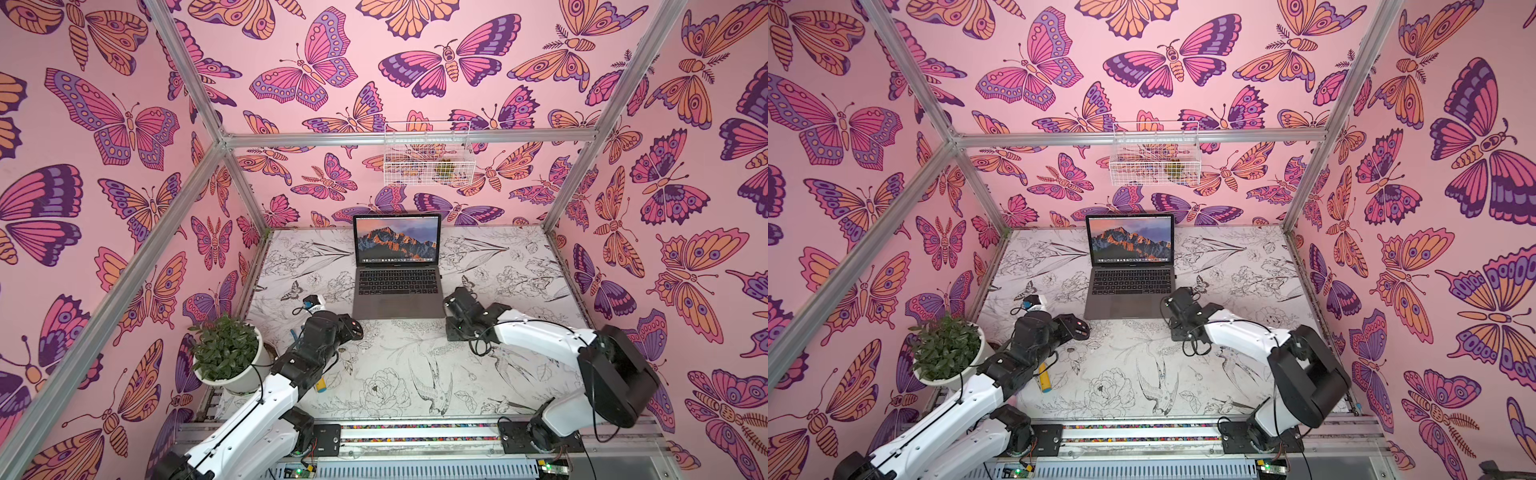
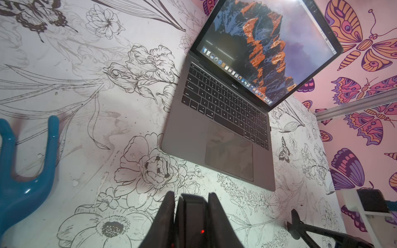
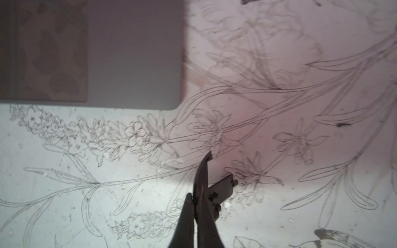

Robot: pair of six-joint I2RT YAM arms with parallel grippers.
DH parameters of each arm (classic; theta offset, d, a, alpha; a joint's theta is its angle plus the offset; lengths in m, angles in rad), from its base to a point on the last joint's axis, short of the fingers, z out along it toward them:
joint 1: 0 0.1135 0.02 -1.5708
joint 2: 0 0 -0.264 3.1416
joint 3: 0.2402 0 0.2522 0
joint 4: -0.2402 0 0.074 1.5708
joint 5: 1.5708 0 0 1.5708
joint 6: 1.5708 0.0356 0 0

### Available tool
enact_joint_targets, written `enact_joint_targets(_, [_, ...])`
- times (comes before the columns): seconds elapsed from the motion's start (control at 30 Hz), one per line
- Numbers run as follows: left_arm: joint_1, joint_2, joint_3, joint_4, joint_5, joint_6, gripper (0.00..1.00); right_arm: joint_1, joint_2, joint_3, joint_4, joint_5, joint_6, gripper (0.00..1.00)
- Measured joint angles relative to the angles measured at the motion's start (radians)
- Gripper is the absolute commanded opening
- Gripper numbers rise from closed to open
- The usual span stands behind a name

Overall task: Insert the wireless mouse receiver into the laptop
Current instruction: Pick up the lid from the center of the board, then close the lid on the mouse.

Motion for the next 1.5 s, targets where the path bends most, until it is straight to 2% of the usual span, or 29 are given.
enact_joint_targets(0.3, [0.0, 0.072, 0.0, 0.144, 0.051, -0.009, 0.0, -0.263, -0.17, -0.158, 0.187, -0.285, 0.002, 0.0])
enact_joint_targets(0.5, [0.0, 0.139, 0.031, 0.255, 0.15, -0.056, 0.0, -0.327, -0.294, -0.156, 0.242, -0.481, 0.006, 0.0])
enact_joint_targets(0.67, [0.0, 0.171, 0.095, 0.33, 0.22, -0.11, 0.0, -0.329, -0.352, -0.111, 0.303, -0.641, 0.045, 0.0])
enact_joint_targets(0.87, [0.0, 0.18, 0.165, 0.412, 0.282, -0.203, 0.0, -0.318, -0.341, -0.043, 0.424, -0.802, 0.171, 0.0])
enact_joint_targets(1.07, [0.0, 0.192, 0.208, 0.536, 0.346, -0.294, 0.0, -0.257, -0.31, 0.011, 0.575, -0.86, 0.323, 0.0])
enact_joint_targets(1.27, [0.0, 0.269, 0.23, 0.669, 0.396, -0.415, 0.0, -0.207, -0.266, 0.099, 0.744, -0.914, 0.463, 0.0])
enact_joint_targets(1.5, [0.0, 0.299, 0.202, 0.826, 0.38, -0.516, 0.0, -0.131, -0.231, 0.119, 0.903, -0.881, 0.592, 0.0])
